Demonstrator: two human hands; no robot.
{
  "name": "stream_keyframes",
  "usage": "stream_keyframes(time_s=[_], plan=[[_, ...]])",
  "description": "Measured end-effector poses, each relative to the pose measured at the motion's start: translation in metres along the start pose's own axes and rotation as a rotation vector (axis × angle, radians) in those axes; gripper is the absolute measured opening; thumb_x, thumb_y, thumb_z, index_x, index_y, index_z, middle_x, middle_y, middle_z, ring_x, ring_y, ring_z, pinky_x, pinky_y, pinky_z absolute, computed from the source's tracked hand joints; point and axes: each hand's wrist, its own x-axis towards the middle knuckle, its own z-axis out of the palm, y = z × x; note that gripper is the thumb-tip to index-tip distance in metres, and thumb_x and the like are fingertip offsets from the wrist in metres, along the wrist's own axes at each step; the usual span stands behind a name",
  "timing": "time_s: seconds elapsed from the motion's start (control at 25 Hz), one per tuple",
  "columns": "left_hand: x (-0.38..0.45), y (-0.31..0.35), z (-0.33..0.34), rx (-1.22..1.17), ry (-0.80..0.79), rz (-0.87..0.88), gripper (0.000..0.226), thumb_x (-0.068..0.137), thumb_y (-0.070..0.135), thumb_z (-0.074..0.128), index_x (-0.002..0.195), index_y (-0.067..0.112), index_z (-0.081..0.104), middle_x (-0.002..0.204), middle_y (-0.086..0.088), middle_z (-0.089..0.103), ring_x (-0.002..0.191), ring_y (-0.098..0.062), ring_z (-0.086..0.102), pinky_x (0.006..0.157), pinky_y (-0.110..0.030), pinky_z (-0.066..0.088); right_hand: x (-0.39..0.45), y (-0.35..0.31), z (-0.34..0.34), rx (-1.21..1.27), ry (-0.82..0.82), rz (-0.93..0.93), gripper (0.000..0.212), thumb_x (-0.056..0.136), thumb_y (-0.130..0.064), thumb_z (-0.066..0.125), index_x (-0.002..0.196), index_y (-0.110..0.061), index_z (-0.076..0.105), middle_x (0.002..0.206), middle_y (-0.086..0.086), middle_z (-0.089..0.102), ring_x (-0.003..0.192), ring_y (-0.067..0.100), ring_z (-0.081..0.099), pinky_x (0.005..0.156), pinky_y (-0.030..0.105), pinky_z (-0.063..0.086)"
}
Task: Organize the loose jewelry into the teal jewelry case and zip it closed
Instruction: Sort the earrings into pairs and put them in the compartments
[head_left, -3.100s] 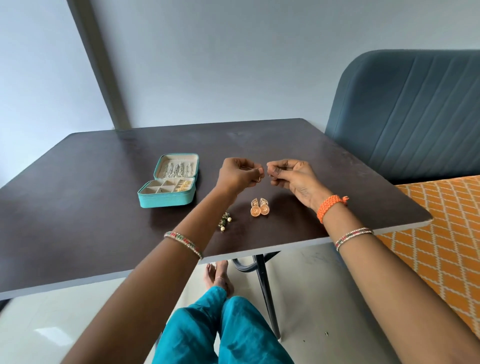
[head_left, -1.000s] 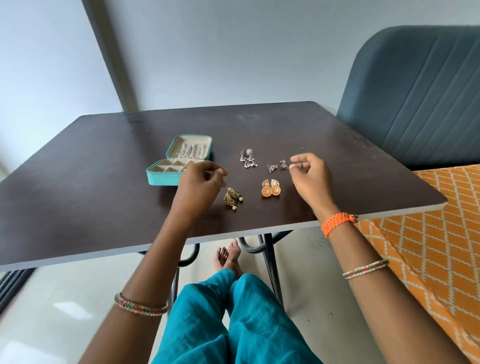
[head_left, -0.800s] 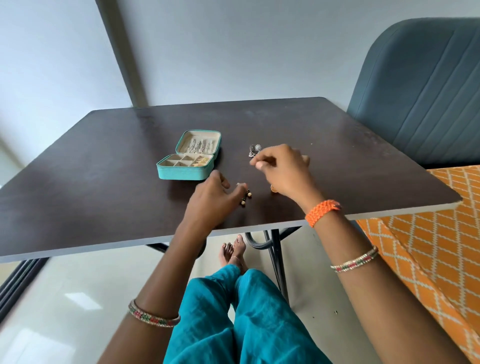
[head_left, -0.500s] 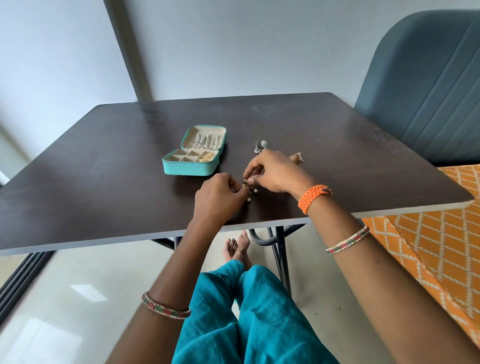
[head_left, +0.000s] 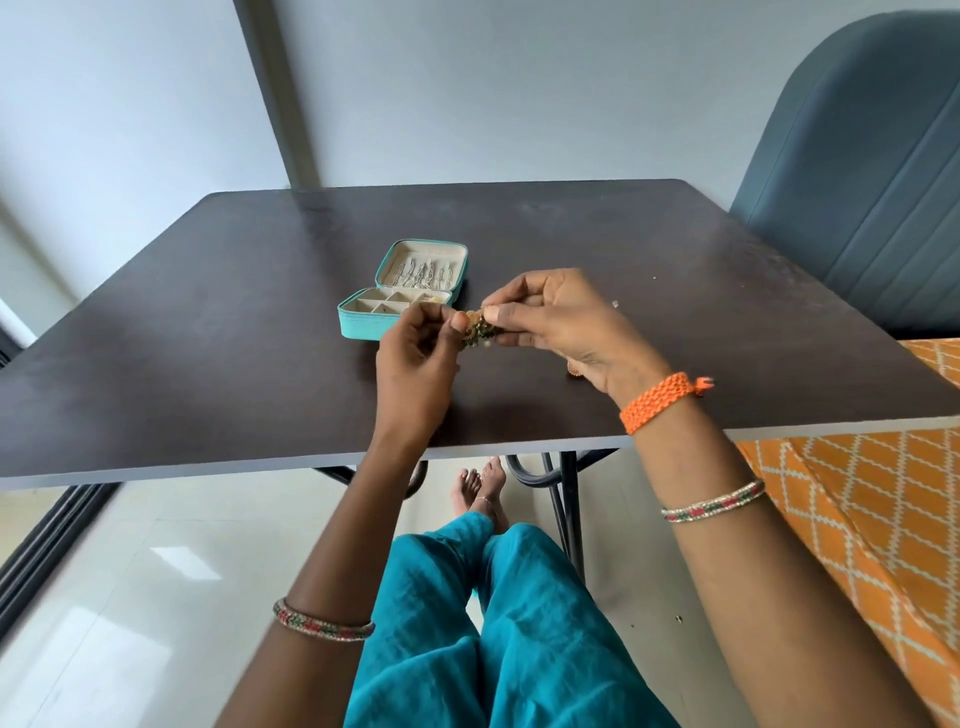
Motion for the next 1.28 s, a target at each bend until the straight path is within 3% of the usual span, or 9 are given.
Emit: stream_keyframes(time_s=[0.2,0.36,0.52,0.64,0.8,0.96,1.28], plan=[[-0.005,-0.001,-0.002,-0.196,0.063,-0.121,0.009,0.093,0.01,0.057,0.088,0.017,0.056,0.071,-0.001,0.062,0.058,-0.005,0.05,0.054,-0.018,0.044,0.001,0.017,0.016,0.169,0.132,-0.039,0.013,0.087,0.002,0.06,0.084,-0.01,0.063,0.075,0.007,0.065,0.071,0.016,0.062,0.062,0.022,0.055],[-0.007,-0.002,-0.003,-0.227,0.033,-0.096,0.014,0.09,0.007,0.059,0.094,0.015,0.069,0.071,0.006,0.069,0.059,-0.002,0.054,0.055,-0.015,0.045,-0.003,0.037,0.024,0.317,0.1,-0.042,0.016,0.091,0.0,0.055,0.095,-0.008,0.068,0.08,0.003,0.068,0.077,0.011,0.062,0.075,0.028,0.055],[-0.007,-0.004,-0.004,-0.252,0.026,-0.159,0.016,0.088,0.006,0.06,0.1,0.013,0.069,0.08,0.007,0.074,0.073,-0.003,0.063,0.067,-0.014,0.052,-0.003,0.045,0.021,0.419,0.073,-0.025,0.024,0.091,0.006,0.049,0.098,-0.007,0.068,0.093,0.009,0.07,0.09,0.017,0.066,0.087,0.031,0.054],[-0.007,-0.004,-0.002,-0.245,0.033,-0.163,0.022,0.088,0.0,0.059,0.107,0.008,0.066,0.088,0.004,0.073,0.085,-0.005,0.067,0.081,-0.017,0.053,-0.002,0.046,0.019,0.416,0.072,-0.029,0.025,0.088,0.009,0.053,0.099,-0.007,0.069,0.09,0.004,0.073,0.09,0.013,0.067,0.083,0.024,0.053],[-0.006,-0.004,-0.005,-0.251,0.005,-0.156,0.025,0.088,-0.004,0.057,0.11,0.004,0.065,0.096,-0.003,0.071,0.089,-0.008,0.067,0.088,-0.021,0.052,-0.001,0.047,0.02,0.457,0.082,-0.045,0.022,0.088,0.007,0.054,0.099,-0.005,0.069,0.085,0.002,0.074,0.085,0.011,0.067,0.08,0.022,0.053],[-0.006,-0.003,-0.006,-0.255,-0.051,-0.187,0.021,0.087,-0.003,0.06,0.101,0.009,0.068,0.088,-0.001,0.073,0.083,-0.011,0.067,0.076,-0.021,0.056,0.0,0.051,0.019,0.479,0.09,-0.054,0.019,0.086,0.004,0.058,0.098,-0.005,0.069,0.086,0.005,0.074,0.085,0.011,0.067,0.076,0.018,0.052],[-0.007,-0.003,-0.004,-0.193,-0.004,-0.187,0.015,0.089,0.001,0.06,0.096,0.011,0.068,0.084,-0.01,0.071,0.067,-0.012,0.063,0.06,-0.018,0.055,-0.002,0.05,0.021,0.367,0.124,-0.041,0.015,0.088,-0.001,0.059,0.096,-0.007,0.07,0.087,0.004,0.072,0.081,0.011,0.065,0.071,0.021,0.051]])
